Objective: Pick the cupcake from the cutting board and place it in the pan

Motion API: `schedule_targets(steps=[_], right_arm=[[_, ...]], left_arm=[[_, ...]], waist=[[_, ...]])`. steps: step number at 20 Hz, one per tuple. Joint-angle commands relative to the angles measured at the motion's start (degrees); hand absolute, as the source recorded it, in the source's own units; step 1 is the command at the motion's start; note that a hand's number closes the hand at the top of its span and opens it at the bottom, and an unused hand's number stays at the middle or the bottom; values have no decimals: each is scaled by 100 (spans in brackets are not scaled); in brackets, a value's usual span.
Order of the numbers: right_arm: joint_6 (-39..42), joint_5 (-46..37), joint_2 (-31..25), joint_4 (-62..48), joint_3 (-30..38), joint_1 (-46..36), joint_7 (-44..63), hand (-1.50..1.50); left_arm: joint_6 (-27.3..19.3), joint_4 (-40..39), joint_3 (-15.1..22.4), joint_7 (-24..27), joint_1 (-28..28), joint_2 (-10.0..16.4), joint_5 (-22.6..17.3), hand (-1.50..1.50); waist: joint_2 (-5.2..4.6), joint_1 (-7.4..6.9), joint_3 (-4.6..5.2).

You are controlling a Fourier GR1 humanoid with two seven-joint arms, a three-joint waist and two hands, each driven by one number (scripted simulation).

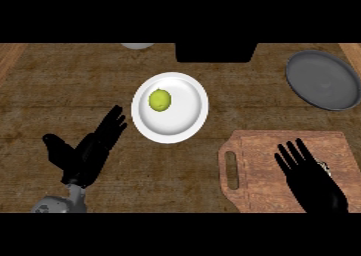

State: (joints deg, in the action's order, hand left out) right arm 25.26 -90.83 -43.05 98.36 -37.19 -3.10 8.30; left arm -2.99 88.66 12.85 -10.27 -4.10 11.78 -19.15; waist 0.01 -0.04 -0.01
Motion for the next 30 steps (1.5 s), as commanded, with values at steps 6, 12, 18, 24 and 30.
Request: schedule_targets(steps=[6,12,18,24,30], right_arm=[[-1186,-427,-68,-557,204,-237,-854,150],[-1441,-1084,307,-848,231,-360,-996,150],[-2072,1188,1106,-945,1329,205,-1191,150],[-2437,2754,1919,-74,2389,344,-1145,150],[-2546,4458,2095,899,3277,824,-1586,150]], left_arm=[[133,140,-220,-224,-16,-2,95,0],[159,137,-203,-279,-41,-186,301,0],[198,83,-303,-166,97,-155,168,0],[116,-46,-369,-111,103,-164,239,0],[261,157,-369,-63,305,-125,156,0]], waist=[[-2,-15,-1],[1,-2,0],[-33,125,-19],[17,229,-8],[34,146,-5]])
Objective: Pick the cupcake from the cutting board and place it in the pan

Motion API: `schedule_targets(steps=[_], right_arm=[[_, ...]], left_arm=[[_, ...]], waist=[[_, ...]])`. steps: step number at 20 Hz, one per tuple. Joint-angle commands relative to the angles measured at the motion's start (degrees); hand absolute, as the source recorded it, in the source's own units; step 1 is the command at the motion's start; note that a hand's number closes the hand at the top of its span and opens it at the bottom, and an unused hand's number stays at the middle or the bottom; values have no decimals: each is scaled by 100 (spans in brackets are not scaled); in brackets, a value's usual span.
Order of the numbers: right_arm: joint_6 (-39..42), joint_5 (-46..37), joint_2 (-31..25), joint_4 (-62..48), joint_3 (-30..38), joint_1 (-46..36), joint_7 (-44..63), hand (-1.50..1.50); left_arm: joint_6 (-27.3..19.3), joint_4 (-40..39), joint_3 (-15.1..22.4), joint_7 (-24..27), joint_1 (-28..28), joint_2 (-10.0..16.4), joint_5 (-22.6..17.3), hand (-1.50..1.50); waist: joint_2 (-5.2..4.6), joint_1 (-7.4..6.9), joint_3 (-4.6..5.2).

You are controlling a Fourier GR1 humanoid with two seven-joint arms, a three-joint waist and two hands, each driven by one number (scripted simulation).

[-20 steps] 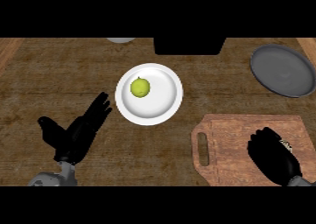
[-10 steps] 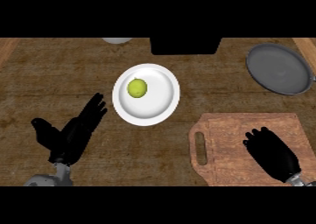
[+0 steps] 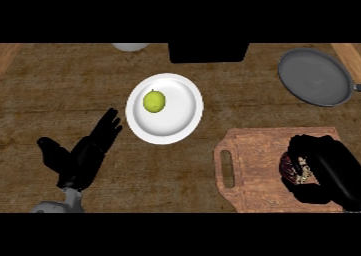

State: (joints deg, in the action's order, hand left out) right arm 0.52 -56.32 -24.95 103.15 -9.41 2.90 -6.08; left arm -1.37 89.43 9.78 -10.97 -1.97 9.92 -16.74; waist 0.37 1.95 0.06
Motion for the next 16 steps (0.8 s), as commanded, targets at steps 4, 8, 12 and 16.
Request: schedule_targets(steps=[4,8,12,16], right_arm=[[440,2350,466,563,1091,100,-171,150],[849,3300,225,-25,1995,-184,-310,150],[1204,3876,-125,-1255,2635,-1009,-515,150],[237,2668,-111,-2658,2305,-1793,-1193,150]], left_arm=[[-52,-54,142,35,-45,-138,155,0],[223,36,-24,66,30,7,-17,0],[-52,326,64,-537,-364,-94,98,0],[58,-43,27,-333,-391,-235,142,0]], waist=[[-28,-106,-10],[-37,-185,-8],[-43,-228,-11],[-59,-267,-9]])
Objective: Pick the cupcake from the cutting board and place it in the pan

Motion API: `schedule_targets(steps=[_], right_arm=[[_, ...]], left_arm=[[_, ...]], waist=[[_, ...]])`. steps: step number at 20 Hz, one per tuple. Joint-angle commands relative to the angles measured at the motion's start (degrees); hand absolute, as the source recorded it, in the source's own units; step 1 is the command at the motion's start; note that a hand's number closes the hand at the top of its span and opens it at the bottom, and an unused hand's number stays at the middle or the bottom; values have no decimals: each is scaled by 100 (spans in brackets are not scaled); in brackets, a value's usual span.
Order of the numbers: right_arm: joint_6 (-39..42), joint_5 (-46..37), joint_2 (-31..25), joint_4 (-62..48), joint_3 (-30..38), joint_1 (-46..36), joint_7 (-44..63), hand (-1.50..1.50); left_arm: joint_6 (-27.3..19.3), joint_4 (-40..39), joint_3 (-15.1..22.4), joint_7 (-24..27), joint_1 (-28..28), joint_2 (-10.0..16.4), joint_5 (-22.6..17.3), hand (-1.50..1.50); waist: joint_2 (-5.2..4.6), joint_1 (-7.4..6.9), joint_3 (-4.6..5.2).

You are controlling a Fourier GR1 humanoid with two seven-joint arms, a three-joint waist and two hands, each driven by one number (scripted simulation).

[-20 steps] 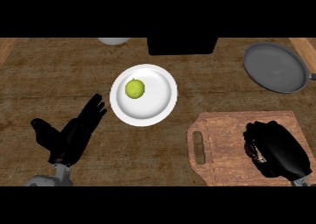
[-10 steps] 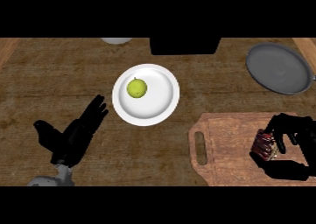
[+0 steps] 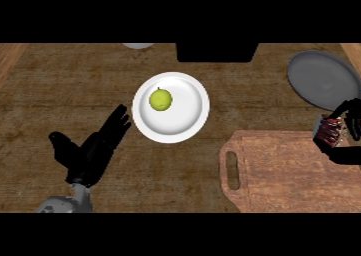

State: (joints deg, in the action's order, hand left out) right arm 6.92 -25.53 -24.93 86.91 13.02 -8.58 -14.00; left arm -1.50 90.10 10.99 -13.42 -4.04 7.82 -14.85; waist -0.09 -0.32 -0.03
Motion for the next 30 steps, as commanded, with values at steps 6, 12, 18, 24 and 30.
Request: schedule_targets(steps=[6,12,18,24,30], right_arm=[[-1393,-746,-177,-3422,357,-2008,-1276,150],[-2524,-726,-394,-5022,1040,-2892,-1734,150],[-2804,-568,-710,-6285,1424,-3519,-2334,150],[-3028,-539,-924,-6847,1620,-3771,-2568,150],[-2937,-1351,-1255,-7625,1001,-3672,-1736,-150]], left_arm=[[304,7,-261,-62,-83,148,-175,0],[231,-243,-78,215,-156,-80,67,0],[158,-10,170,71,-104,-232,167,0],[375,-139,13,27,-443,-77,64,0],[387,-52,127,31,-398,-163,73,0]], waist=[[-38,-144,-7],[-90,-229,-15],[-157,-398,-33],[-244,-533,-48],[-327,-724,-44]])
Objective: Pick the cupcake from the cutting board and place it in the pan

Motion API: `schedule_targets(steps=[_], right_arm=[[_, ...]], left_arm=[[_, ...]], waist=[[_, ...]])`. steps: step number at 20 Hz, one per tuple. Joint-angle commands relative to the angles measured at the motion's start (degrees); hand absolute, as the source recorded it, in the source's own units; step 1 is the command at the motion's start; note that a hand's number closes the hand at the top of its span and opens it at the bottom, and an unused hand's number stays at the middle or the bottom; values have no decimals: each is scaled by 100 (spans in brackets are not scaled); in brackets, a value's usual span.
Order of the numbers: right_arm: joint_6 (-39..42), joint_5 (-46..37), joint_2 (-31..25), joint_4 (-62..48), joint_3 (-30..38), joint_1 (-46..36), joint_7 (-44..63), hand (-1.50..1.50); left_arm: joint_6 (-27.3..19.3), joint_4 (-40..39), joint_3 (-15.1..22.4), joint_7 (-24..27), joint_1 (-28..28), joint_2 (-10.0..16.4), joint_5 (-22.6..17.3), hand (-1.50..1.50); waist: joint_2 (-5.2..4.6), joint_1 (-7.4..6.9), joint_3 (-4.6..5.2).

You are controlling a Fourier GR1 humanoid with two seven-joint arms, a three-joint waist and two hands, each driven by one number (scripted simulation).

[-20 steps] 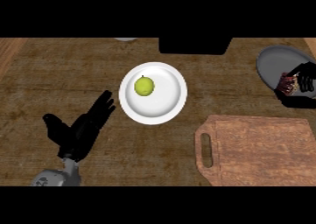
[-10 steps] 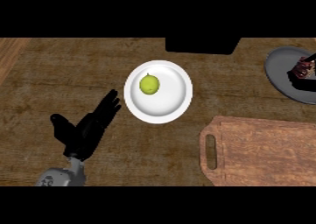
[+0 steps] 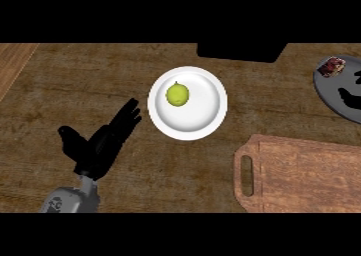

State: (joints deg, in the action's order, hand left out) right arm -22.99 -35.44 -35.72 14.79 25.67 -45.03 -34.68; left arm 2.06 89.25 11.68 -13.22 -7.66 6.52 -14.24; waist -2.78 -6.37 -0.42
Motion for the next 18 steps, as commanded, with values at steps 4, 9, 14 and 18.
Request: schedule_targets(steps=[4,9,14,18], right_arm=[[362,-294,28,-604,-225,-290,394,-150],[1100,493,159,-547,473,-425,-330,-150],[1767,1134,-13,-686,1095,-379,-515,-150],[3014,1307,-623,-903,1241,-357,-284,-150]], left_arm=[[62,-114,-82,-85,-233,-29,-108,0],[59,-183,-86,45,-67,-20,-58,0],[71,-142,-123,73,-44,44,-30,0],[-9,-86,-148,47,-42,26,-4,0]], waist=[[-45,-62,-16],[-15,28,-36],[-34,41,-43],[19,146,-28]])
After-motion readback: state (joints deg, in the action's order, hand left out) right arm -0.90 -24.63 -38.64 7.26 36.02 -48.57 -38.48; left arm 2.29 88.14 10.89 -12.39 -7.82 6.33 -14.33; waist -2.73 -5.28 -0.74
